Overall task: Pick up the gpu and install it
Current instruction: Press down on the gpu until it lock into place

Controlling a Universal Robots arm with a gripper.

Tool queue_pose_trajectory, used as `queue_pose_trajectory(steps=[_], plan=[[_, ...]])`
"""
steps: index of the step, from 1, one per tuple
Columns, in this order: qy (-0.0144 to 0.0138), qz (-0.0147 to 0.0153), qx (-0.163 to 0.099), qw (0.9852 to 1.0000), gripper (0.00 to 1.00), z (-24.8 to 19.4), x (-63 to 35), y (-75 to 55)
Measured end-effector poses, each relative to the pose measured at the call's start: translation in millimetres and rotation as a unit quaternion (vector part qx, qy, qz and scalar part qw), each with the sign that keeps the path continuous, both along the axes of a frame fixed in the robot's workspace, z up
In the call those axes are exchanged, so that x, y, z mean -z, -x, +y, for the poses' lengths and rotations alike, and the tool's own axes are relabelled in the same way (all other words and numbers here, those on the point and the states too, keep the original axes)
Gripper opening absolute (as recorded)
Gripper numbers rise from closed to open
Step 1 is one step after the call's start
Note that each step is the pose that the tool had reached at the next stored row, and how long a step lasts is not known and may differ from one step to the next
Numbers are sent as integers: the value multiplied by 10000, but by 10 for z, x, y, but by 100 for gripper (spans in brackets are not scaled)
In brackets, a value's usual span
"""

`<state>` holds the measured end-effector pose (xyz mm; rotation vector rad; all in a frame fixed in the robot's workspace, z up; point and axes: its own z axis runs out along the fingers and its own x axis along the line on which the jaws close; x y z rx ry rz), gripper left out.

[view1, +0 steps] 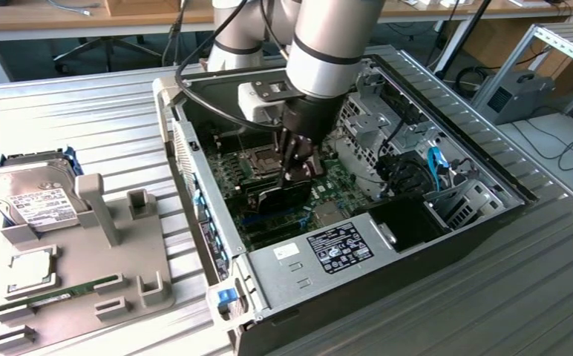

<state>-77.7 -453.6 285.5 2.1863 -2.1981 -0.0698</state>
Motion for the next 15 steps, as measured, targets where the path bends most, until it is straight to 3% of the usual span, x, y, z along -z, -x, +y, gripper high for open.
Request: queue_pose_trajectory(steps=[6, 15], plan=[[0, 0, 0, 10000, 11, 2, 29, 152], [0, 0, 0, 10000, 11, 36, 66, 278]])
